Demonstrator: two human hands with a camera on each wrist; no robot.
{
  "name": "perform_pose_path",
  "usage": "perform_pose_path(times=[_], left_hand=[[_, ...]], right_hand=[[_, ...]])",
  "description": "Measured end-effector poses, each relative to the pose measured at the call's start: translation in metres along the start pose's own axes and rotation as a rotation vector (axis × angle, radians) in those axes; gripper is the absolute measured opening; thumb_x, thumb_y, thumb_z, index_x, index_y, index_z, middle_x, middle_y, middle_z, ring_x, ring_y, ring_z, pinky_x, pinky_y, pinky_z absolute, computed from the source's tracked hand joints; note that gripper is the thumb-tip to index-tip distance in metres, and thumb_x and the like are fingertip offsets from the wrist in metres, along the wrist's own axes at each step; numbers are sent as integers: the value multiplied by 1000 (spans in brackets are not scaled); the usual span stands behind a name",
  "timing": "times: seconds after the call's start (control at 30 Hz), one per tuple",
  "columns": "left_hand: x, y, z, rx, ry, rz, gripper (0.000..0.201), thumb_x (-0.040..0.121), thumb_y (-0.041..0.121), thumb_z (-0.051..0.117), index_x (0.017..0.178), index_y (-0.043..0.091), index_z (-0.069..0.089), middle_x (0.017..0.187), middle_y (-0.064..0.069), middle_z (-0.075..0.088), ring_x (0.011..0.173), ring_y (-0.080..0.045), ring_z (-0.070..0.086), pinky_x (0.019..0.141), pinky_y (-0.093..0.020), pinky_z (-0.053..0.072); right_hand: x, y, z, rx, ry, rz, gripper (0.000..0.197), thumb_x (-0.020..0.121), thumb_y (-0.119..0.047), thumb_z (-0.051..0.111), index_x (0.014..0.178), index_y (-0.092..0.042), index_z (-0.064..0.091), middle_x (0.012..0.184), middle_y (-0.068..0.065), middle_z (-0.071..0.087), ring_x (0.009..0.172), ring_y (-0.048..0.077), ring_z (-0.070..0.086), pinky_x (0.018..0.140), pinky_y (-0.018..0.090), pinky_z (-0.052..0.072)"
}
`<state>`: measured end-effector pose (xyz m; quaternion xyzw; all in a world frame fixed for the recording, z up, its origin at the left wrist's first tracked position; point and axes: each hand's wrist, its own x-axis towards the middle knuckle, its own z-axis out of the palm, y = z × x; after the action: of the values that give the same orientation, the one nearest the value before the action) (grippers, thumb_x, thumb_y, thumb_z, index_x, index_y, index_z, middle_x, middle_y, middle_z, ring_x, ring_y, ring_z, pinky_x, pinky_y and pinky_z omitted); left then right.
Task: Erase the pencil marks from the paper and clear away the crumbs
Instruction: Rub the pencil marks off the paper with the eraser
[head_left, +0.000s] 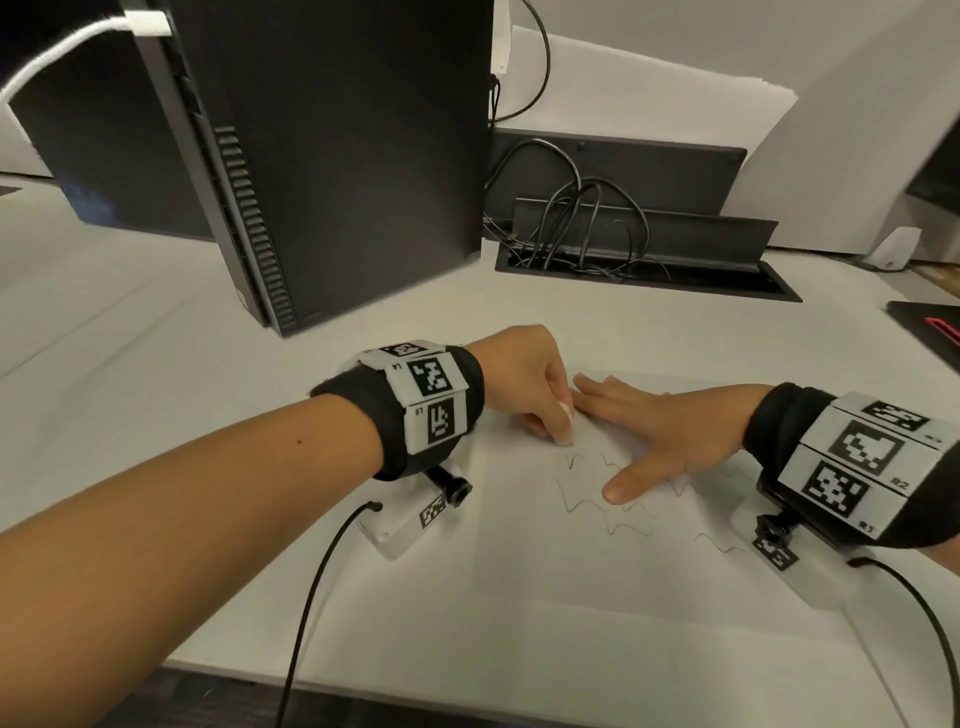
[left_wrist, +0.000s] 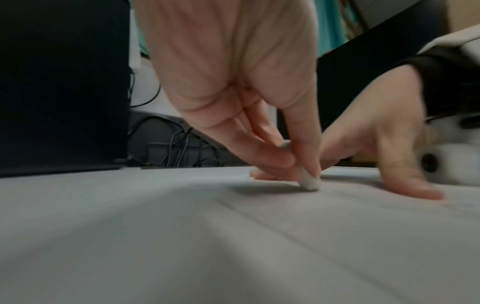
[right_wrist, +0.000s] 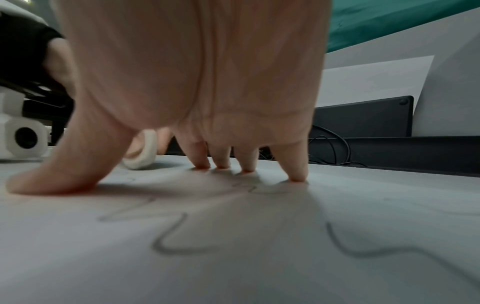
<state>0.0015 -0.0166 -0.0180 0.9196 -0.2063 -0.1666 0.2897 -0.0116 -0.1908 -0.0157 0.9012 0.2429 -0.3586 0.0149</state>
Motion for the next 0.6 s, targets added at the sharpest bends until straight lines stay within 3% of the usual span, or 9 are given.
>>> perform_pose_path(times=[0.1, 0.23, 0.33, 0.5, 0.6], left_hand=[[3, -2, -5, 33, 97, -11, 17, 69, 15, 80, 84, 7, 76, 59, 6, 65, 44, 6, 54, 53, -5, 45], [-3, 0, 1, 2, -18, -9, 16, 69, 15, 81, 83, 9, 76, 61, 6, 66, 48, 5, 56, 62, -10, 49], [0, -5, -6, 27, 90, -20, 20, 70, 16, 81, 86, 6, 76, 68, 2, 69, 54, 0, 58, 65, -13, 50], [-4, 2, 0, -19, -30, -11, 17, 69, 15, 81, 83, 7, 76, 62, 5, 67, 49, 4, 57, 60, -7, 49], [-1, -2, -5, 0, 43, -27, 19, 70, 15, 81, 85, 6, 76, 63, 2, 68, 51, 1, 58, 61, -10, 50]], right_hand=[[-1, 0, -1, -9, -3, 10, 104, 82, -55, 56, 145, -26, -22, 152, -9, -28, 141, 13, -24, 117, 38, -4], [0, -1, 0, -2, -1, -6, 105, 80, -55, 58, 146, -27, -19, 153, -9, -27, 142, 14, -23, 117, 39, -3], [0, 0, 0, -21, -5, 5, 105, 81, -55, 56, 145, -25, -22, 153, -9, -28, 141, 13, -24, 117, 38, -4], [2, 2, 0, -10, -9, -10, 106, 79, -57, 58, 146, -28, -20, 153, -9, -28, 141, 14, -24, 119, 42, -2], [3, 2, 0, -30, -4, 2, 106, 81, -56, 57, 145, -25, -22, 153, -9, -28, 142, 13, -23, 119, 40, -2]])
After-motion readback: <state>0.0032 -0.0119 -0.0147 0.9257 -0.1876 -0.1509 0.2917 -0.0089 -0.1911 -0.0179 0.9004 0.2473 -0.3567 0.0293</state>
